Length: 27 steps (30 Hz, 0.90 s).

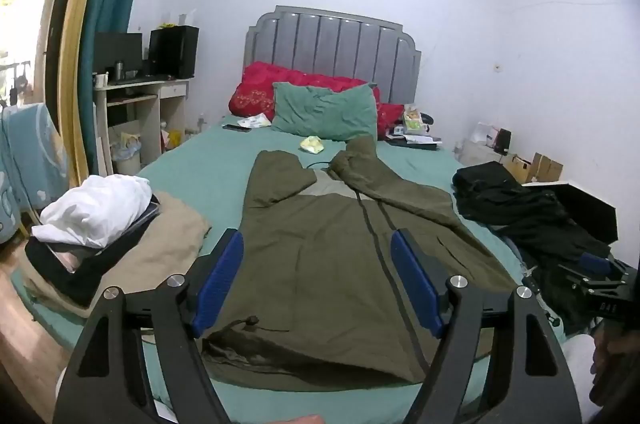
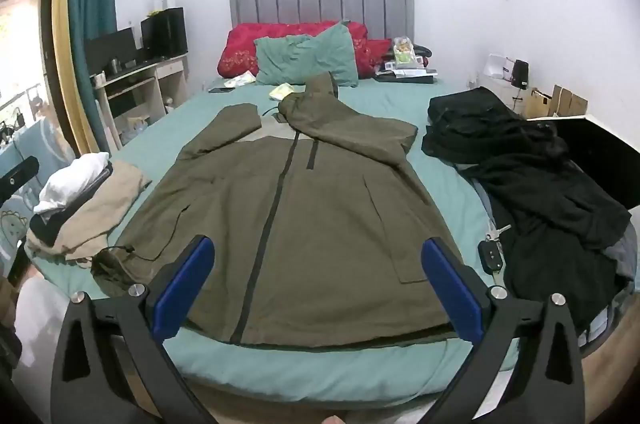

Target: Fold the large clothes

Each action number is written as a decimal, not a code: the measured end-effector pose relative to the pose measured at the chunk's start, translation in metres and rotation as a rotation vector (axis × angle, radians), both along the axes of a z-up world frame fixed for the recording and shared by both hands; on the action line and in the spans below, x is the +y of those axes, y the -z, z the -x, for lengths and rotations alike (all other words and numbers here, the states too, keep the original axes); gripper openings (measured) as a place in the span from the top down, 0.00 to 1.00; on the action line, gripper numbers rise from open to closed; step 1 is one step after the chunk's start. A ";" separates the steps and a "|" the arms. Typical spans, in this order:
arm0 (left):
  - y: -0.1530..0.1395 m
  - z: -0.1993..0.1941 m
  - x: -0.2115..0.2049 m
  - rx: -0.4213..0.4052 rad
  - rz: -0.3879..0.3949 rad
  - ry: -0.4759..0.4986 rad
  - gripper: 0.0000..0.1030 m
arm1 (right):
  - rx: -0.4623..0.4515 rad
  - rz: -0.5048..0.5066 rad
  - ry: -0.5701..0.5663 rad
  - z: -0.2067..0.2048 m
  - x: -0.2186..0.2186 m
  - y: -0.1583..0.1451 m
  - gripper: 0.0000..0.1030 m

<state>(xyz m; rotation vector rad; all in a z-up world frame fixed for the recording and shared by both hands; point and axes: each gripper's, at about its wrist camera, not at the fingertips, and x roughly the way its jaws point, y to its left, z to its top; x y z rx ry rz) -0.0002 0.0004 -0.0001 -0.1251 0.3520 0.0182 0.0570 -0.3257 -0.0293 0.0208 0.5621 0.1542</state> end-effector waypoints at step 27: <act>-0.005 -0.011 -0.022 0.025 0.011 0.032 0.23 | -0.001 -0.003 0.007 -0.003 -0.009 -0.007 0.01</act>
